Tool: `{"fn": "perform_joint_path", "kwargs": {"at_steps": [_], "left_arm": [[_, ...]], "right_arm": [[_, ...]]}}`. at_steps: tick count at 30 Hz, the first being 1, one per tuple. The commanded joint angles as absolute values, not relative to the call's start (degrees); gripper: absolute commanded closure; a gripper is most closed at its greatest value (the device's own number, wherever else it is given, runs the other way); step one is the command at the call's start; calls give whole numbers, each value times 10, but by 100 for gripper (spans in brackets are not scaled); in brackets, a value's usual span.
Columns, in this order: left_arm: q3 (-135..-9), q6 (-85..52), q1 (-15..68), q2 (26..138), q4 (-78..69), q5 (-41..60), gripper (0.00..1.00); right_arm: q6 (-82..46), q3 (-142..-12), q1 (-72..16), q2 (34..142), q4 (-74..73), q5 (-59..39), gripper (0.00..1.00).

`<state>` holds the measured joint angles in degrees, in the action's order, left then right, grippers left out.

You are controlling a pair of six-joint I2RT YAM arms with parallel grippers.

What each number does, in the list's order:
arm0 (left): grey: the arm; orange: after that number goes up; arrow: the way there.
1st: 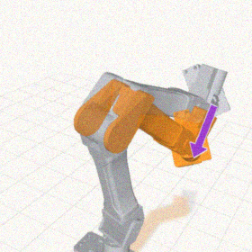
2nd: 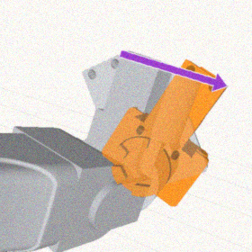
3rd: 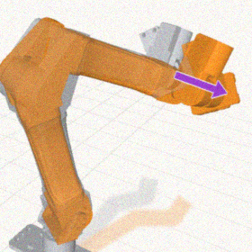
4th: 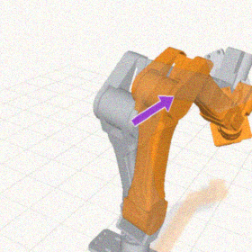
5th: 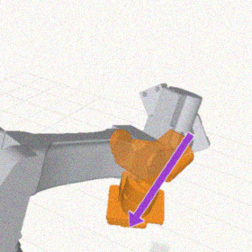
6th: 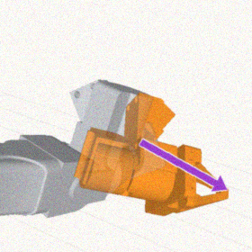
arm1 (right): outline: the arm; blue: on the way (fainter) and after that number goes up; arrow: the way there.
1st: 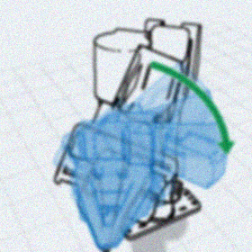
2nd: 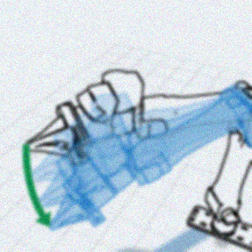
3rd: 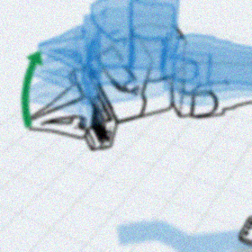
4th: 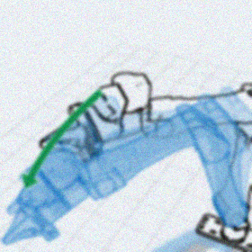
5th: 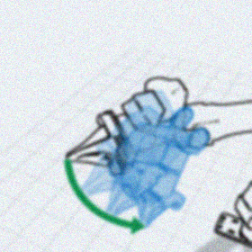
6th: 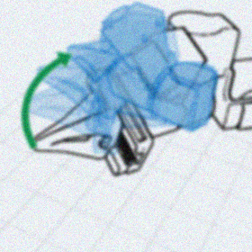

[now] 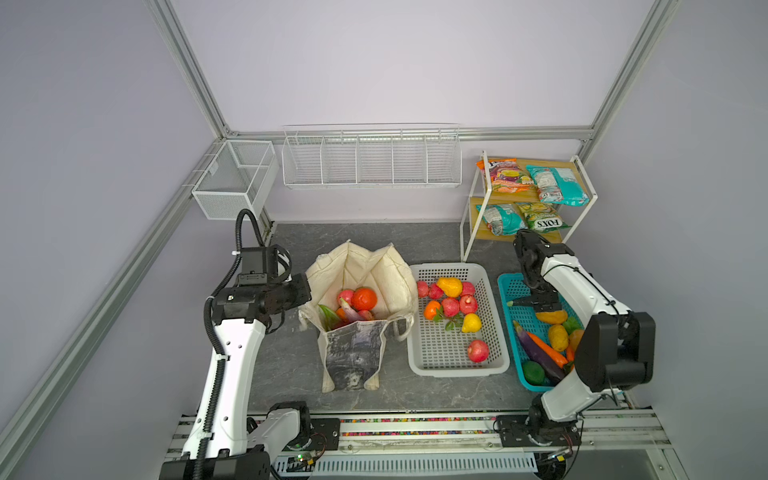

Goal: Place the food into the grocery bag and tie it
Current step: 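Move the right gripper back over the teal vegetable basket, then lower the right gripper into the teal basket and grasp the yellow mango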

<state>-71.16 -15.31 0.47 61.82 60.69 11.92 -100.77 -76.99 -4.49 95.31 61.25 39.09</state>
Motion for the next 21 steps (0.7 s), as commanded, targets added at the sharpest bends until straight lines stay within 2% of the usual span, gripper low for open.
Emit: {"fn": "perform_joint_path", "kwargs": {"at_steps": [1,13,21], "left_arm": [[-734,-143,2,615,625,109,100],[-744,-138,3,622,645,92,100],[-755,-135,2,626,653,81,100]], "right_arm": [[-1056,-786,-41,977,630,407,9],[-1038,-760,-14,1015,599,406,8],[-1024,-727,9,1027,553,369,8]]}}
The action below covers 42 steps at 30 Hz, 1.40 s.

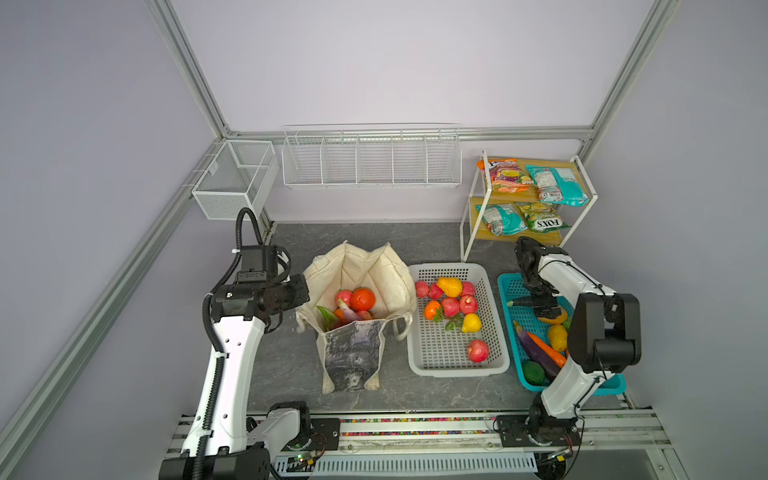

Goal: Place the food into the grocery bag and tie it
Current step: 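Lower the right gripper into the teal basket and grasp the yellow mango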

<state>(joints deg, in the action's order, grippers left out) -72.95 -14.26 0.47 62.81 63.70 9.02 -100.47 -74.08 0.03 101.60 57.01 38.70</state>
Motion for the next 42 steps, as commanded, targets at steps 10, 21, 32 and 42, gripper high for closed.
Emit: {"fn": "perform_joint_path", "kwargs": {"at_steps": [10,21,32,42], "left_arm": [[-752,-135,3,623,656,76,100],[-757,-140,3,625,654,81,100],[-756,-140,3,624,653,80,100],[-756,-140,3,627,649,82,100]], "right_arm": [[-975,-708,30,1034,490,352,7],[-957,-696,50,1040,488,334,11],[-952,-691,63,1065,482,310,10],[-947,-688,72,1073,470,297,5]]}}
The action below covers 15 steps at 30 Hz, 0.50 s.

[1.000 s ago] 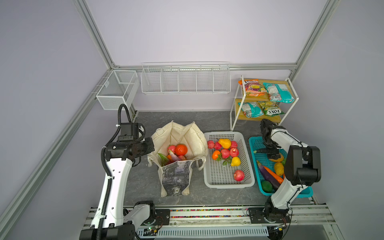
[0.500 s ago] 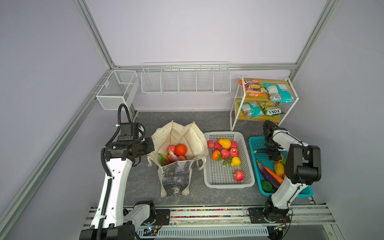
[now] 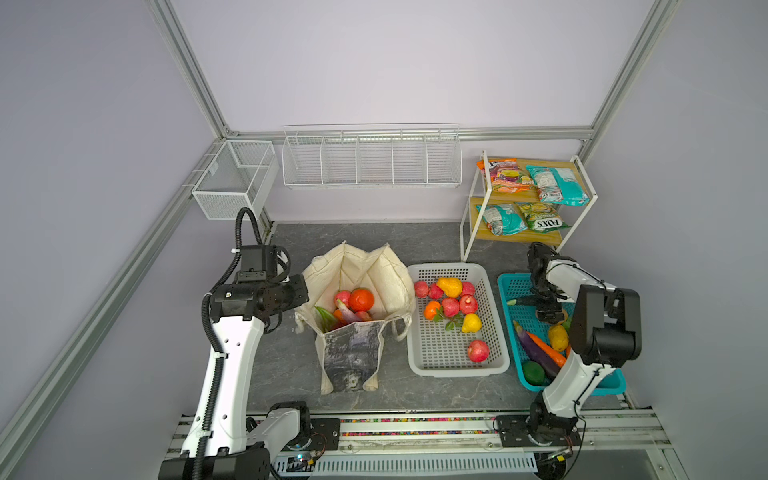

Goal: Place the food into the grocery bag and tie it
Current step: 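Lower the right gripper into the teal basket and grasp the yellow mango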

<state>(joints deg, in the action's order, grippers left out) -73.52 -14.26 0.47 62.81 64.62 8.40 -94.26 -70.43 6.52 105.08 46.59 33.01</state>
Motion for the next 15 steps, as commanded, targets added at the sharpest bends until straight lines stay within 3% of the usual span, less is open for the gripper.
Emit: {"fn": "perform_joint_path", "kwargs": {"at_steps": [1,3,10,15], "left_arm": [[-756,-140,2,628,648,82,100],[-757,-139,3,628,648,82,100],[-758,-138,3,631,646,81,100],[-757,-139,3,630,643,83,100]], "right_arm": [[-948,-685,72,1071,467,294,3],[-948,-679,73,1064,462,290,2],[-957,-671,72,1028,469,294,13],[-957,-672,73,1015,476,303,30]]}}
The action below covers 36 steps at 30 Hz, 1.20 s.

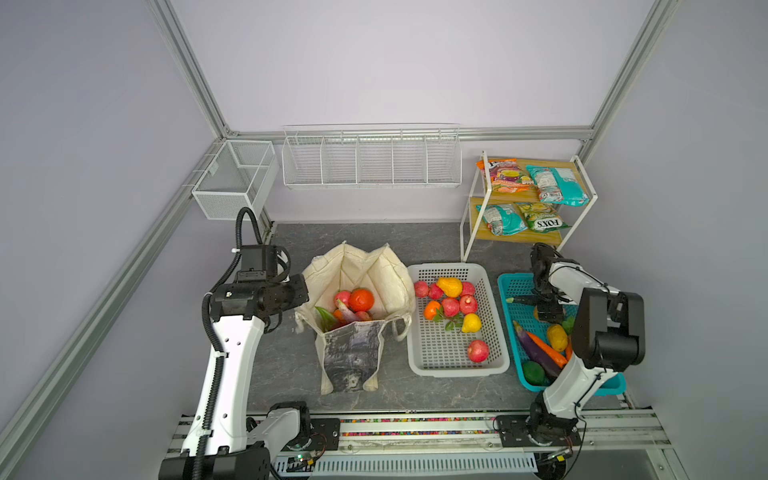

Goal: Place the food into the grocery bag and tie it
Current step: 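Lower the right gripper into the teal basket and grasp the yellow mango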

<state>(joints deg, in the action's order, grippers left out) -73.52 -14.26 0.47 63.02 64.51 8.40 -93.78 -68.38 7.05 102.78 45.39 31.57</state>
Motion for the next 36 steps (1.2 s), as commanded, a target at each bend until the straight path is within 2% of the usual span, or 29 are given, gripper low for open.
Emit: {"fn": "perform_joint_path", "kwargs": {"at_steps": [1,3,6,22,36], "left_arm": [[-757,-139,3,631,643,83,100],[-758,-139,3,630,642,83,100],[-759,-138,3,631,642,83,100],[-763,-136,3,626,640,83,100],[-750,-136,3,607,633,79,100]], "right_arm": [[-957,-671,72,1014,477,303,35],[-960,-671,72,1010,482,301,42],[-957,-672,71,996,486,301,48],[-917,-657,57,853,506,300,50],[-875,-608,-36,687,544,320,49]]}}
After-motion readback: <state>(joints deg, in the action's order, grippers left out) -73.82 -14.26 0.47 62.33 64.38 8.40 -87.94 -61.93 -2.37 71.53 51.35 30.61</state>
